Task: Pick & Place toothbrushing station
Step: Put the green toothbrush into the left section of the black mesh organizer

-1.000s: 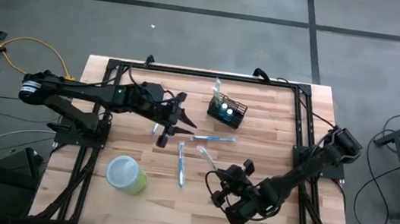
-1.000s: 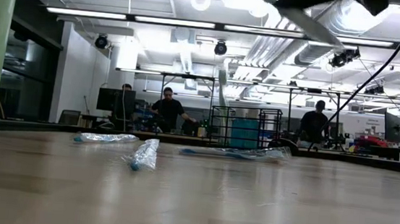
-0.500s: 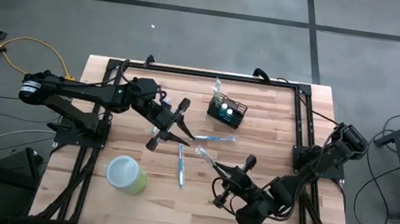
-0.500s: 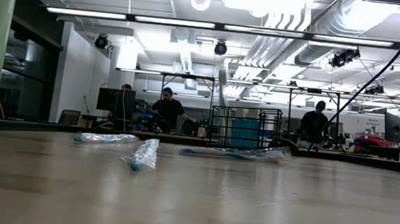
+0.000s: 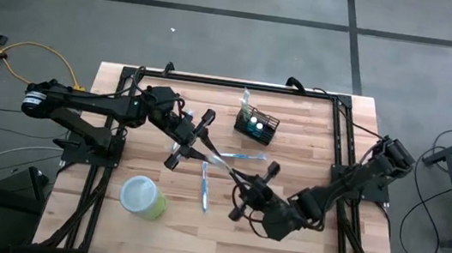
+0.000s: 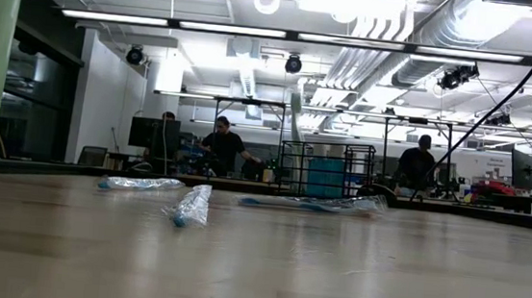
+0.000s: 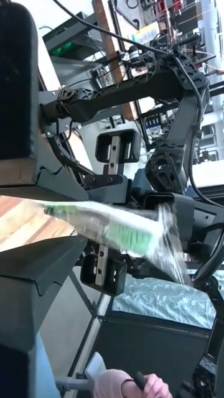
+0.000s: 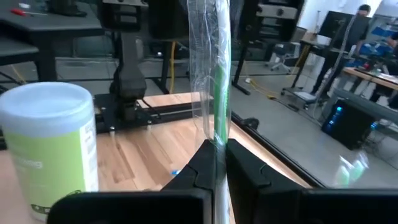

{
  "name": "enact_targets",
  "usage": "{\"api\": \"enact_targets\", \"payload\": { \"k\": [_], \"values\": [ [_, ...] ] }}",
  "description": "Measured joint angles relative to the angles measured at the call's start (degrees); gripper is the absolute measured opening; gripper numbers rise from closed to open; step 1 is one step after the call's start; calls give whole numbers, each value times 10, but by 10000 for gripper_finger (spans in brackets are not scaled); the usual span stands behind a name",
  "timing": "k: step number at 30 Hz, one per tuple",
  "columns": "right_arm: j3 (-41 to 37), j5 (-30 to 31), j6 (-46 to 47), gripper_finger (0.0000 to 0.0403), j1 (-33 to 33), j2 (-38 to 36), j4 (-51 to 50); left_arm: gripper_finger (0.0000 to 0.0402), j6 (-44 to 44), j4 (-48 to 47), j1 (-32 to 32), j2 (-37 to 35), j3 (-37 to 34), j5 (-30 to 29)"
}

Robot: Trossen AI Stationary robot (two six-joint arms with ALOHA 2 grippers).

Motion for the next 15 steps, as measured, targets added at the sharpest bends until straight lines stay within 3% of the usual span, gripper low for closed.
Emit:
{"api": "enact_targets", "payload": {
  "k": [15],
  "values": [
    [0, -67, -45, 10, -42, 0, 46, 95, 0, 28, 0, 0, 0, 0]
  ]
}}
